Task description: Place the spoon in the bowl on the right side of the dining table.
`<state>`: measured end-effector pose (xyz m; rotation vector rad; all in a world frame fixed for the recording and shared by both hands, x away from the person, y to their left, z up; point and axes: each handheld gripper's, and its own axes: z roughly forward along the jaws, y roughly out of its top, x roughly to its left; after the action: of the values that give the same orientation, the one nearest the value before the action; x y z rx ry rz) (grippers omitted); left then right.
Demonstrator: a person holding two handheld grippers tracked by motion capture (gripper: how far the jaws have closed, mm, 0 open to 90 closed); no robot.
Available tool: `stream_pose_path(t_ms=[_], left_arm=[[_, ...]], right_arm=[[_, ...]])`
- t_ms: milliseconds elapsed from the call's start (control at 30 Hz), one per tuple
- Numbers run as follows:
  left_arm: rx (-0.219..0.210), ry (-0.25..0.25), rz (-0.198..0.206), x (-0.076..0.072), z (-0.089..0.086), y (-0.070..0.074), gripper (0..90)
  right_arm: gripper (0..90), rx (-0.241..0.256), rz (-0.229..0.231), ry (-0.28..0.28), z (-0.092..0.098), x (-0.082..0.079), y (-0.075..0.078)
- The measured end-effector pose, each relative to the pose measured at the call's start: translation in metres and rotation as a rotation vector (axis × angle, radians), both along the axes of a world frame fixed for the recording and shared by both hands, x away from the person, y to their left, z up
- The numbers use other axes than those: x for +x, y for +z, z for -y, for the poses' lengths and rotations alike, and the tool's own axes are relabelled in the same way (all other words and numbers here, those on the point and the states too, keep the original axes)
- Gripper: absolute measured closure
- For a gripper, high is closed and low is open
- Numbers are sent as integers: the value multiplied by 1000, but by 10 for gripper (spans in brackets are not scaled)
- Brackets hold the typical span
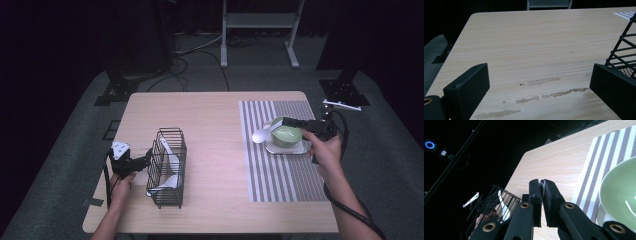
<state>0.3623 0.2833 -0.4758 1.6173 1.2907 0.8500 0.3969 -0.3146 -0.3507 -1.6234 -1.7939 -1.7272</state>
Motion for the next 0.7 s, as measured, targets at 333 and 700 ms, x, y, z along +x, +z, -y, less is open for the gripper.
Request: stream_pose_path(t_ms=[333,700], left_arm=[[1,0,0,0,0,0,16],[2,0,0,0,0,0,16]], right_arm=[[854,-4,-4,-23,8,1,-2],[854,-9,-8,-50,17,1,-5]])
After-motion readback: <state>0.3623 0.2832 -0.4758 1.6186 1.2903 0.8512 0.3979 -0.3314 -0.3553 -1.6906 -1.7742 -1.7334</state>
